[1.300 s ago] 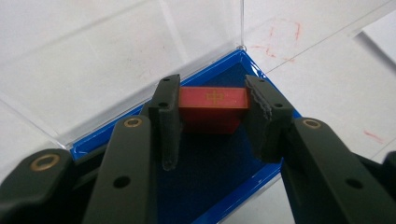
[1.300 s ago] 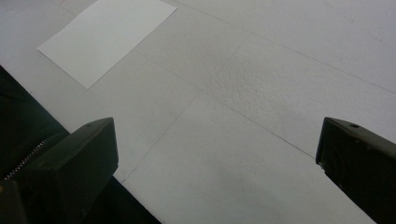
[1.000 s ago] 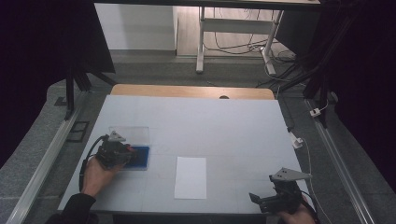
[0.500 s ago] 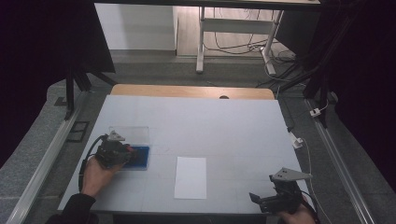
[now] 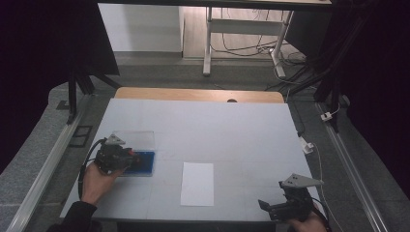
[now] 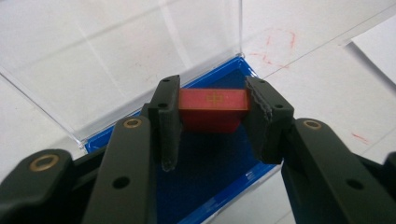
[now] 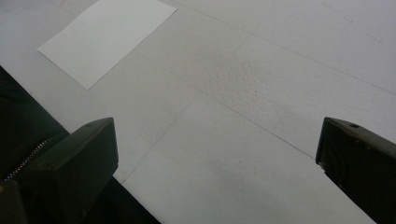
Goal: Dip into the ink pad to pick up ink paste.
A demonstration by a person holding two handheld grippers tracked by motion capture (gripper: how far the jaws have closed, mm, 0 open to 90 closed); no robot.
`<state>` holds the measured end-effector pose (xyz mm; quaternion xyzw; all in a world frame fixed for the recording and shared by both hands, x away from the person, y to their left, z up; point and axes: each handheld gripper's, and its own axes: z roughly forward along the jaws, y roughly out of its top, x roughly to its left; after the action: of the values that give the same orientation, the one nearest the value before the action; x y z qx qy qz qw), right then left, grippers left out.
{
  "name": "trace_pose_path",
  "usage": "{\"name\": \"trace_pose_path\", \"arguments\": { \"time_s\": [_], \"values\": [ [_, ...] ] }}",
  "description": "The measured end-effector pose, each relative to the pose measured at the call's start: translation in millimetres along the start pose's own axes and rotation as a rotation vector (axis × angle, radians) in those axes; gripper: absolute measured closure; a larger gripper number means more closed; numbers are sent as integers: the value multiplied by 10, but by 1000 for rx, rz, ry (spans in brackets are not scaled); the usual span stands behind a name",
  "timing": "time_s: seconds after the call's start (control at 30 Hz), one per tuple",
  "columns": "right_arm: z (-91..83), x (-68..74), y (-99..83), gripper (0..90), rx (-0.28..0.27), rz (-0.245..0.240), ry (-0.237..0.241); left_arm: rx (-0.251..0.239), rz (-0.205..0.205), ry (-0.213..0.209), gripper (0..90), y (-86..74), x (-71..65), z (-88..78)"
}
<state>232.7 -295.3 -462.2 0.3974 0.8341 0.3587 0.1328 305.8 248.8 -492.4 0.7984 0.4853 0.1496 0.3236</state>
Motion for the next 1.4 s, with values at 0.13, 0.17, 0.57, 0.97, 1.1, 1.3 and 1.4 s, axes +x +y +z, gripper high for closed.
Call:
{"name": "trace_pose_path", "arguments": {
  "time_s": [0.13, 0.17, 0.57, 0.97, 1.1, 1.3, 1.4],
  "values": [
    [0, 1, 0, 0, -1, 0, 0, -10, 13, -2, 584, 8, -31, -44],
    [-1, 0, -1, 0, 0, -2, 0, -14, 16, -3, 584, 9, -38, -54],
    [-2, -1, -1, 0, -1, -2, 0, -31, 6, -15, 583, -5, -60, -168],
    [-1, 3, -1, 0, -2, -2, 0, 28, -31, -5, 584, -51, 16, -106],
    [0, 5, 0, 0, -1, -3, -1, 54, -43, 10, 584, -76, 67, -49],
    [0, 6, -1, 0, -1, -4, 0, 71, -40, 13, 584, -92, 78, -3],
    [1, 7, 0, 0, 0, -4, -1, 74, -21, 26, 586, -94, 52, 10]
  ]
}}
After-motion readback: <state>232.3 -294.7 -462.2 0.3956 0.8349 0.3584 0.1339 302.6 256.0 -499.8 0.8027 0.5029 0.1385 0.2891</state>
